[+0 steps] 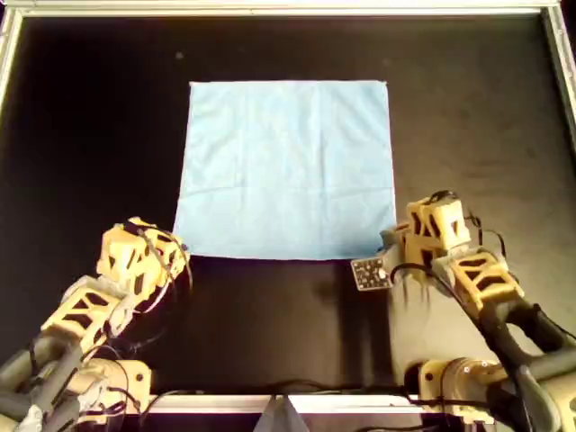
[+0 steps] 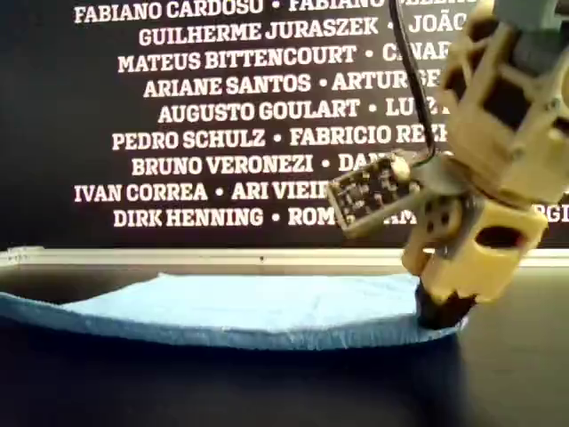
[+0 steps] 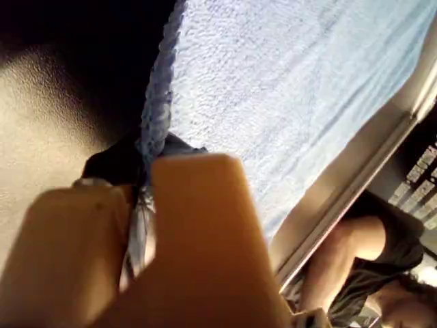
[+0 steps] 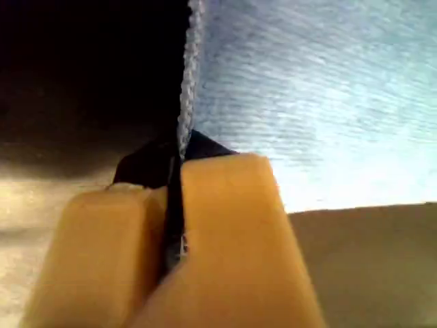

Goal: Fold a cloth

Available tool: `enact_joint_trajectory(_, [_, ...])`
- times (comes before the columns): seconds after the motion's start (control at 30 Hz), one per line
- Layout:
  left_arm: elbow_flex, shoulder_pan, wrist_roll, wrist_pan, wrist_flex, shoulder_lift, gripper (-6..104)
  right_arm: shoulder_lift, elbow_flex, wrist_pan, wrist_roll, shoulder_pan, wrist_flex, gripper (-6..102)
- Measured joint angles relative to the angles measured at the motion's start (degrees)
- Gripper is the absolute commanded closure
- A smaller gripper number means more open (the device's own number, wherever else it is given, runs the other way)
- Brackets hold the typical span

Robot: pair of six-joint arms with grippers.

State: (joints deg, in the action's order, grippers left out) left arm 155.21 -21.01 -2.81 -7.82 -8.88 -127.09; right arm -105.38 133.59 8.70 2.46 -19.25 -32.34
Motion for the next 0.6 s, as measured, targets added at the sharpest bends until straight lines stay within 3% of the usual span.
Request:
enact_joint_trajectory(0.27, [-6.59,0.0,0.0,0.53,0.0,2.55,98,2.64,-9.93,-0.09,-0.09,0.09,0.09,96])
enact_joint_trajectory(0.6, [-31.29,0.09,0.0,0.62,0.0,27.6,98,20.13,-29.27,-0.09,-1.14,1.41,0.09,96])
